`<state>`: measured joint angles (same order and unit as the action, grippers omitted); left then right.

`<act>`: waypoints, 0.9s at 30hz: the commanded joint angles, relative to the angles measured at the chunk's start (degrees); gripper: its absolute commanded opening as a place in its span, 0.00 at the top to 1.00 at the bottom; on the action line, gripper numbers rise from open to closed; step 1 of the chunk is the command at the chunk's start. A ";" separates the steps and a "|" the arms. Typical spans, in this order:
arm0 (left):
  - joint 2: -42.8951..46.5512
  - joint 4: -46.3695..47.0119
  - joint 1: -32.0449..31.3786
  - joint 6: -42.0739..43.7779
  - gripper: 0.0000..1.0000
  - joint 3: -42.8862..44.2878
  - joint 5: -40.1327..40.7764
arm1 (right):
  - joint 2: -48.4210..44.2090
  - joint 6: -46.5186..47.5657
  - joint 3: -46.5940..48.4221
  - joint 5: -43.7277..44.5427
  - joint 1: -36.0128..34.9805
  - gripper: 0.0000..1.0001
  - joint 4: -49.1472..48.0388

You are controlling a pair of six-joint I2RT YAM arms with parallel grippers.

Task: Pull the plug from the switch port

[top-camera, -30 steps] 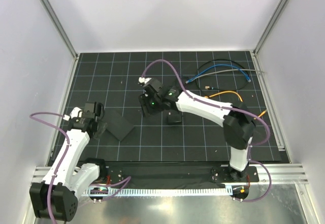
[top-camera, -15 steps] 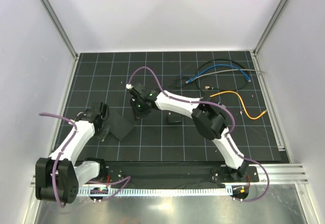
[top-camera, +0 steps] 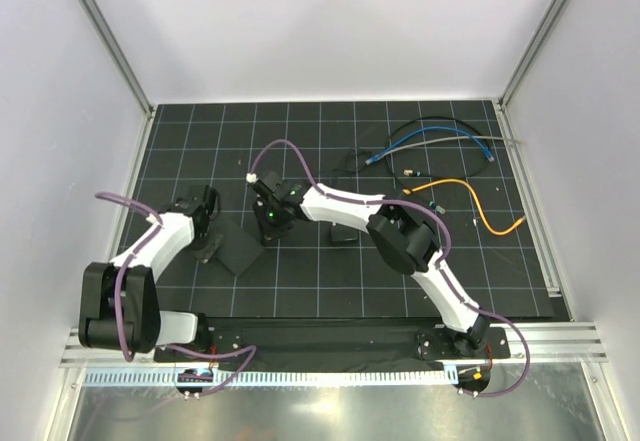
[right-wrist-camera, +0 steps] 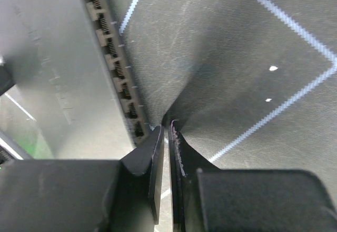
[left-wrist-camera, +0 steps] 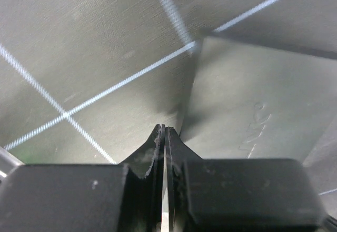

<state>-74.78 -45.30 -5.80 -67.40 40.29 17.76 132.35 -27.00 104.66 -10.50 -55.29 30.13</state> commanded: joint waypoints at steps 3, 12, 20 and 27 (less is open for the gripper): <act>-5.10 8.11 0.35 8.76 0.96 5.67 -3.59 | -3.15 -2.70 -4.46 -3.29 -1.05 0.85 -5.25; -23.11 21.03 0.00 19.75 0.96 15.16 -29.17 | -6.58 -7.71 -10.61 -4.27 -1.93 0.86 -12.45; -31.99 25.79 -0.61 22.83 0.89 22.45 -43.04 | -6.94 -9.03 -12.29 -1.55 -1.93 0.86 -15.89; -26.23 21.58 -0.53 25.20 0.85 24.48 -36.25 | -9.03 -6.93 -12.11 0.92 -1.93 0.86 -13.34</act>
<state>-106.24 -20.53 -6.00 -44.69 62.89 -19.79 126.85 -34.98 92.12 -12.32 -57.49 18.20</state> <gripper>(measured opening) 0.141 0.139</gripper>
